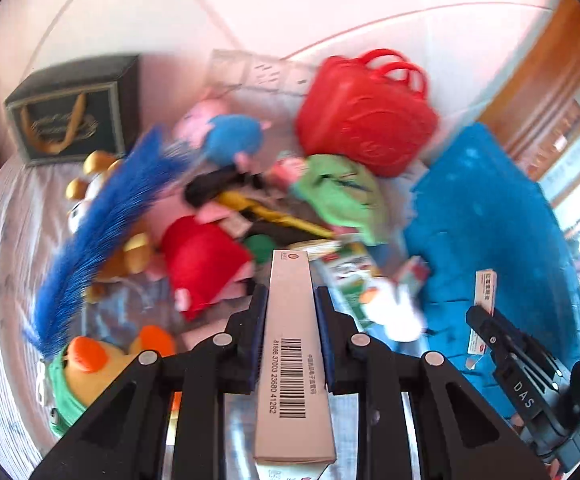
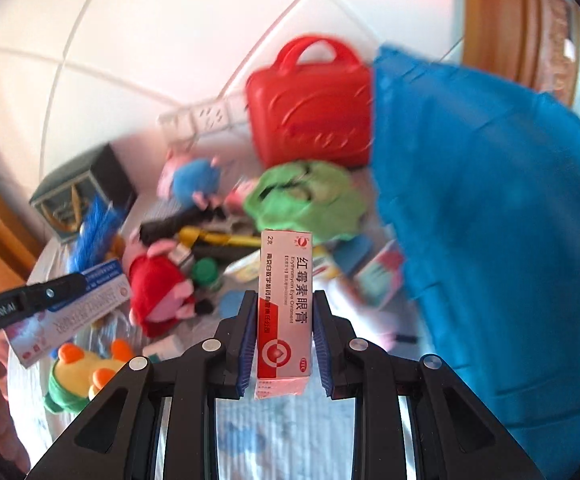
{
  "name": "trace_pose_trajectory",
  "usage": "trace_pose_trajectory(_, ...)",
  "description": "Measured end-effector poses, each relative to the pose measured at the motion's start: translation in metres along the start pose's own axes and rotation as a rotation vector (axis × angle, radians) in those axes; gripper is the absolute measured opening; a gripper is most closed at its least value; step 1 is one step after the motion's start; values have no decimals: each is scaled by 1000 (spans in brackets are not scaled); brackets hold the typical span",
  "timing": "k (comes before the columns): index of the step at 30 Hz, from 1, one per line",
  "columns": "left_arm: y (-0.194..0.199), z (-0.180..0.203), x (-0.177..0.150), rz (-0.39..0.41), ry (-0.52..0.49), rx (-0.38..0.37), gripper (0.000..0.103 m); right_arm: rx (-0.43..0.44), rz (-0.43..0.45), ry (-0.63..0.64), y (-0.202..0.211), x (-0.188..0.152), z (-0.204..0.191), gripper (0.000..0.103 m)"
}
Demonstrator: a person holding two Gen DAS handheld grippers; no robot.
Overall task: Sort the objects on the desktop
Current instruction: 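Lift and carry both boxes over the blue crate with both tools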
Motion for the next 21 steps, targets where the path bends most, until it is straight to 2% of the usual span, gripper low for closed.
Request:
trace_pose_trajectory(7, 16, 65, -3, 24, -82, -31, 22, -47, 74, -37, 54, 25, 43, 26)
trace_pose_trajectory(21, 45, 116, -3, 87, -195, 51, 22, -117, 165, -50, 117, 45, 79, 26)
Point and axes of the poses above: each gripper's, at about its wrist camera, not at the fingertips, and y roughly against the way its jaws point, z to its right, x to its top, the point moved 8 cm from there along -y, roughly the way its jaws point, and after that the axes turned 8 degrees about -x, right-handed, at the moved point
